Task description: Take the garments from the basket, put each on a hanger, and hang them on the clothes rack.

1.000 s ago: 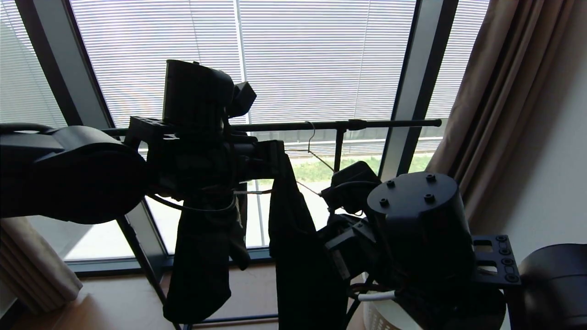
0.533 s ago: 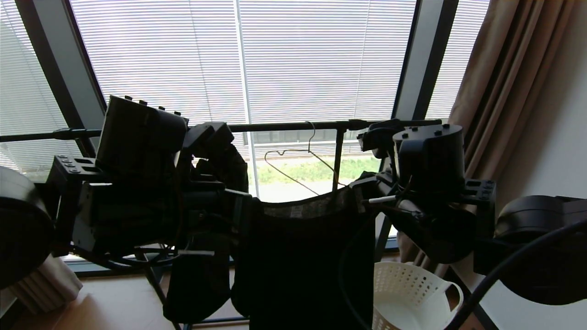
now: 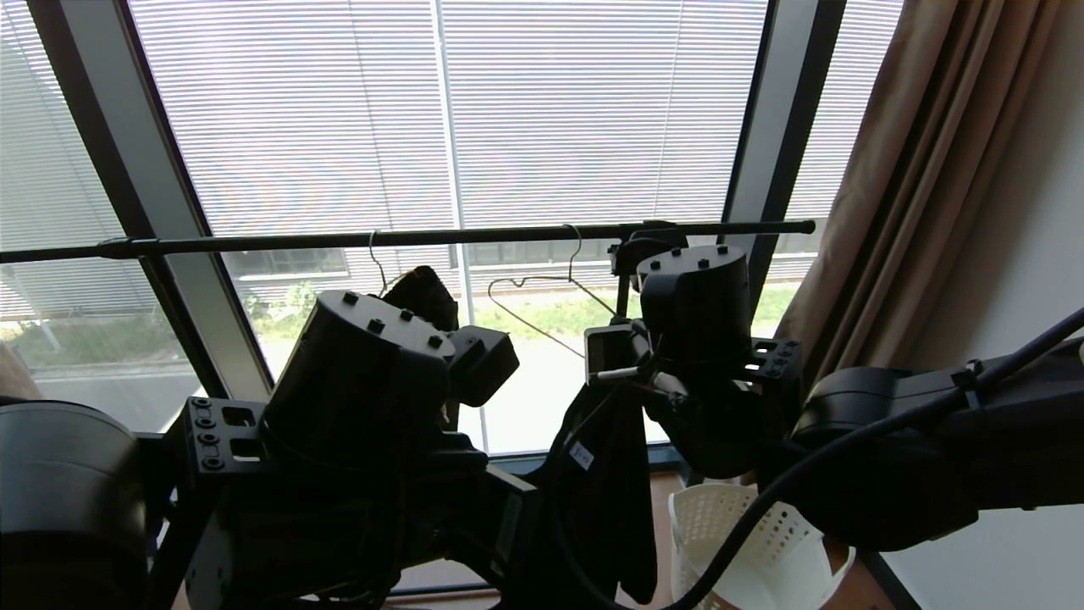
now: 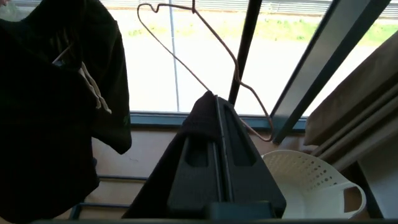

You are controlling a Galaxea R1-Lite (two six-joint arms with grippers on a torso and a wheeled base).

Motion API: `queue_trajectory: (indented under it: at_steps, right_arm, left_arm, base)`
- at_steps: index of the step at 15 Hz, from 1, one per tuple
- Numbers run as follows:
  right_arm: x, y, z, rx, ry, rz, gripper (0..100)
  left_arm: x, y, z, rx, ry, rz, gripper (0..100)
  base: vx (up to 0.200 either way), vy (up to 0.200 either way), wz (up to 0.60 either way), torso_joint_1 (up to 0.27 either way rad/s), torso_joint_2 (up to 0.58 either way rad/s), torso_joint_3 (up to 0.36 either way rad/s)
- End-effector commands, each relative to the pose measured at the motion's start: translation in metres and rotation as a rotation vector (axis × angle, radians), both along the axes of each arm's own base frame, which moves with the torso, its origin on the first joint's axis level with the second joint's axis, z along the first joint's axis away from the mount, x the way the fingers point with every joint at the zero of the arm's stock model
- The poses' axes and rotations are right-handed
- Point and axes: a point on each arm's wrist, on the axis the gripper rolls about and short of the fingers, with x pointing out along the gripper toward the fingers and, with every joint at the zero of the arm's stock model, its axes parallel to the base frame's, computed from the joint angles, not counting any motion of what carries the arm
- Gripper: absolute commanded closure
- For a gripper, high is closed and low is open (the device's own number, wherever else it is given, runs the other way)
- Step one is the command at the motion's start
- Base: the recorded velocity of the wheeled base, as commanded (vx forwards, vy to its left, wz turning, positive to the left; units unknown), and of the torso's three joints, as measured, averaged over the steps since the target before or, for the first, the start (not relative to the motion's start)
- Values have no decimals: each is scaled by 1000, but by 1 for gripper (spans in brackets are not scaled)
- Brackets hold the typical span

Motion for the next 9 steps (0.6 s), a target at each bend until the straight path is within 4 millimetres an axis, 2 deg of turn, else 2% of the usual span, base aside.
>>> queue_trajectory:
  at_steps: [1,4,9]
  right_arm:
    - [-1,6,-5,4,6,10,100]
    - [-1,7,-3,19,2,11,100]
    - [-1,4,2,27,-6,5,100]
  left_arm:
    - [-4,-20,1,-23,18,-35,100]
    - [-10,-28,2,-53,47,-36,100]
    - [-9,-21,-3,-36,57,-7,100]
  base:
    - [0,0,0,0,0,0]
    - [0,0,0,0,0,0]
    - [0,0,0,0,0,0]
